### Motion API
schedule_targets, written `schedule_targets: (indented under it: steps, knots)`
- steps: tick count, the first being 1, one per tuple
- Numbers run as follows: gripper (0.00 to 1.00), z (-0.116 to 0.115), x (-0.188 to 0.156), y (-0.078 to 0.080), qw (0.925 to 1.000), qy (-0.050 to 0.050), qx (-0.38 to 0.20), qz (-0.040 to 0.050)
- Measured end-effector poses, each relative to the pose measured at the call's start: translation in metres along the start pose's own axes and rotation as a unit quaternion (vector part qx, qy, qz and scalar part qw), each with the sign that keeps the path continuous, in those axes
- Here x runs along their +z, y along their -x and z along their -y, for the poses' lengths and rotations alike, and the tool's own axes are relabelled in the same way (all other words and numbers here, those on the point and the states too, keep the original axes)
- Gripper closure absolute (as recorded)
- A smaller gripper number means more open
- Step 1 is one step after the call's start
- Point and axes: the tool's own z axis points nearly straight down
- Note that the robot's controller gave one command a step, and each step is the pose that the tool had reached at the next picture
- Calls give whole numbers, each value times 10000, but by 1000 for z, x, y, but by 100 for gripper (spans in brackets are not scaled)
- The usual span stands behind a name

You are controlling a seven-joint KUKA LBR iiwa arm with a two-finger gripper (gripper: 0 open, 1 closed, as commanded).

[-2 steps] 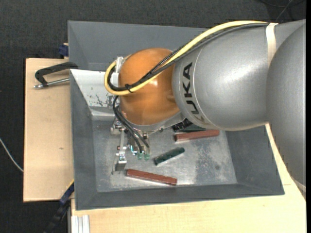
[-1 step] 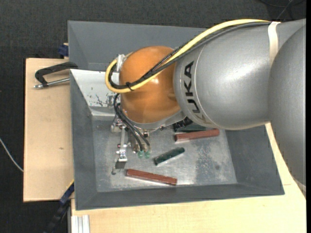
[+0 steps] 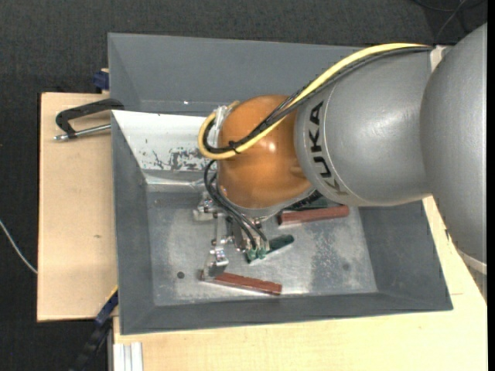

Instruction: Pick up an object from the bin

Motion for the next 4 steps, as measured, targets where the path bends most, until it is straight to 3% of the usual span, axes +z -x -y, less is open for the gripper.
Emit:
schedule_targets:
  steps: [1, 2, 3, 4]
  knots:
    - [100, 34, 52, -2, 10000, -4, 53, -20]
    - [0, 34, 52, -2, 10000, -4, 52, -21]
    - [0, 34, 52, -2, 10000, -5, 51, -22]
    - [100, 36, 82, -9, 9999, 1, -139, -54]
